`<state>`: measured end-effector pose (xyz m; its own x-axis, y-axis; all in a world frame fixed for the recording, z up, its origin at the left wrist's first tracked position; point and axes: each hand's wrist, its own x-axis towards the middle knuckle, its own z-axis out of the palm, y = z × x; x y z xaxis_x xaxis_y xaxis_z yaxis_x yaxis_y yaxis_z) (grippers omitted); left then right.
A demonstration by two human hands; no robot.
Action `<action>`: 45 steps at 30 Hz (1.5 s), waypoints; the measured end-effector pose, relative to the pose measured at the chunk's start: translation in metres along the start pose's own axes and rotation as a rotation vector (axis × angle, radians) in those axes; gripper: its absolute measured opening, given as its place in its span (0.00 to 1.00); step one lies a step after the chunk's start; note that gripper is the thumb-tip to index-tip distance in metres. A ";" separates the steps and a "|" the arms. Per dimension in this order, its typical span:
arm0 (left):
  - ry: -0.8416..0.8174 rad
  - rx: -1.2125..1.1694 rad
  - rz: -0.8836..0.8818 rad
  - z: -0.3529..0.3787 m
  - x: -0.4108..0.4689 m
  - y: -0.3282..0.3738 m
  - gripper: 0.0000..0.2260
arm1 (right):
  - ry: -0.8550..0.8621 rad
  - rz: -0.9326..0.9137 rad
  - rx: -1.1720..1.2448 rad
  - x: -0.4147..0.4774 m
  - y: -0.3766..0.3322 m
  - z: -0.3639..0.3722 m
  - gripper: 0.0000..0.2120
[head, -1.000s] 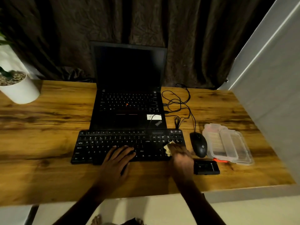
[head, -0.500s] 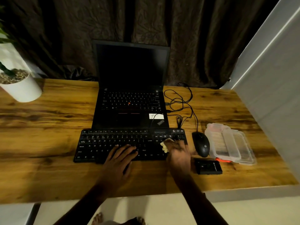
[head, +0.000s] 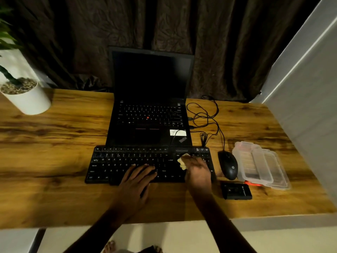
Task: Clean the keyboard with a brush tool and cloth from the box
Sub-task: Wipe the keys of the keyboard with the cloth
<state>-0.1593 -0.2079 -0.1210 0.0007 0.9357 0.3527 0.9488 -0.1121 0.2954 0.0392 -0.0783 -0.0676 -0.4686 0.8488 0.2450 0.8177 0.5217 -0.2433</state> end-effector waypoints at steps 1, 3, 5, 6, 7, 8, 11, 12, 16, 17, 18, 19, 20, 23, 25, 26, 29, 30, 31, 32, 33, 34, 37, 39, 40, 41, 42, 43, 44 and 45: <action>-0.001 -0.003 -0.003 0.000 0.000 0.000 0.18 | 0.003 0.003 -0.010 -0.001 0.006 -0.001 0.25; -0.007 -0.007 -0.009 0.001 0.000 -0.001 0.18 | -0.047 0.153 0.019 -0.003 0.017 -0.007 0.19; -0.013 -0.005 -0.008 0.003 0.000 -0.003 0.18 | -0.158 0.347 0.001 0.003 0.022 -0.010 0.13; -0.013 -0.003 -0.006 0.003 0.000 -0.004 0.18 | -0.215 0.400 -0.021 0.008 0.020 -0.011 0.12; -0.012 -0.001 -0.003 0.004 -0.001 -0.004 0.18 | -0.270 0.419 -0.032 0.012 0.014 -0.010 0.12; -0.010 0.000 -0.001 0.004 -0.001 -0.004 0.18 | -0.305 0.408 -0.010 0.015 0.006 -0.008 0.13; 0.002 0.020 0.004 0.004 0.000 -0.004 0.17 | -0.291 0.181 0.091 0.014 -0.024 0.002 0.23; -0.001 0.030 0.003 0.004 0.000 -0.003 0.17 | -0.255 0.083 0.117 0.011 -0.029 0.004 0.25; -0.026 0.024 -0.007 0.003 0.000 -0.004 0.17 | -0.230 0.020 0.021 0.012 -0.011 0.004 0.29; -0.032 0.024 -0.008 0.003 0.000 -0.005 0.18 | -0.230 0.061 -0.012 0.014 -0.004 0.003 0.28; -0.040 0.028 -0.007 0.003 0.000 -0.005 0.18 | -0.215 0.108 -0.031 0.015 0.002 0.002 0.27; -0.049 0.036 -0.006 0.003 0.000 -0.006 0.18 | -0.187 0.151 -0.021 0.015 0.003 0.002 0.25; -0.058 0.043 -0.007 0.004 0.000 -0.006 0.18 | -0.163 0.171 0.004 0.015 0.000 0.004 0.24; -0.070 0.039 -0.022 0.004 -0.001 -0.006 0.18 | -0.101 0.093 0.085 0.013 -0.022 0.010 0.23; -0.058 0.031 -0.029 0.004 0.000 -0.005 0.17 | -0.071 0.021 0.097 0.015 -0.028 0.010 0.24; -0.054 0.026 -0.030 0.003 0.000 -0.004 0.17 | -0.101 -0.002 0.076 0.018 -0.024 0.008 0.25; -0.066 0.020 -0.035 0.001 0.000 -0.003 0.18 | -0.262 -0.037 -0.097 0.025 0.006 0.004 0.27; -0.071 0.023 -0.040 0.001 0.000 -0.003 0.18 | -0.292 0.009 -0.132 0.026 0.017 0.001 0.27; -0.077 0.028 -0.044 0.001 0.000 -0.002 0.18 | -0.306 0.088 -0.160 0.028 0.026 -0.003 0.27; -0.082 0.035 -0.046 0.001 0.000 -0.002 0.18 | -0.318 0.168 -0.176 0.029 0.030 -0.008 0.25; -0.085 0.039 -0.046 0.001 0.000 -0.002 0.18 | -0.327 0.228 -0.166 0.030 0.033 -0.010 0.23; -0.085 0.040 -0.044 0.001 0.000 -0.002 0.18 | -0.330 0.260 -0.166 0.032 0.031 -0.013 0.19; -0.089 0.038 -0.044 0.001 0.000 -0.002 0.18 | -0.375 0.150 -0.174 0.034 0.017 -0.013 0.16; -0.092 0.035 -0.046 0.000 0.000 -0.002 0.19 | -0.370 0.074 -0.125 0.036 0.017 -0.013 0.23; -0.093 0.033 -0.045 0.000 0.000 -0.002 0.19 | -0.367 0.053 -0.129 0.035 0.021 -0.017 0.26; -0.092 0.034 -0.045 0.000 0.000 -0.002 0.19 | -0.354 0.044 -0.161 0.034 0.030 -0.019 0.27; -0.090 0.034 -0.048 0.000 0.000 -0.002 0.19 | -0.311 0.053 -0.176 0.032 0.040 -0.024 0.28; -0.086 0.036 -0.050 -0.001 0.000 -0.002 0.19 | -0.247 0.080 -0.172 0.029 0.051 -0.026 0.29; -0.083 0.035 -0.051 -0.001 0.001 -0.002 0.19 | -0.206 0.130 -0.160 0.025 0.059 -0.028 0.28; -0.080 0.034 -0.050 -0.001 0.001 -0.002 0.19 | -0.195 0.188 -0.146 0.024 0.063 -0.029 0.26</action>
<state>-0.1613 -0.2076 -0.1202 -0.0226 0.9637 0.2661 0.9583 -0.0549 0.2804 0.0894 -0.0276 -0.0502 -0.3487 0.9370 0.0205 0.9288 0.3484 -0.1263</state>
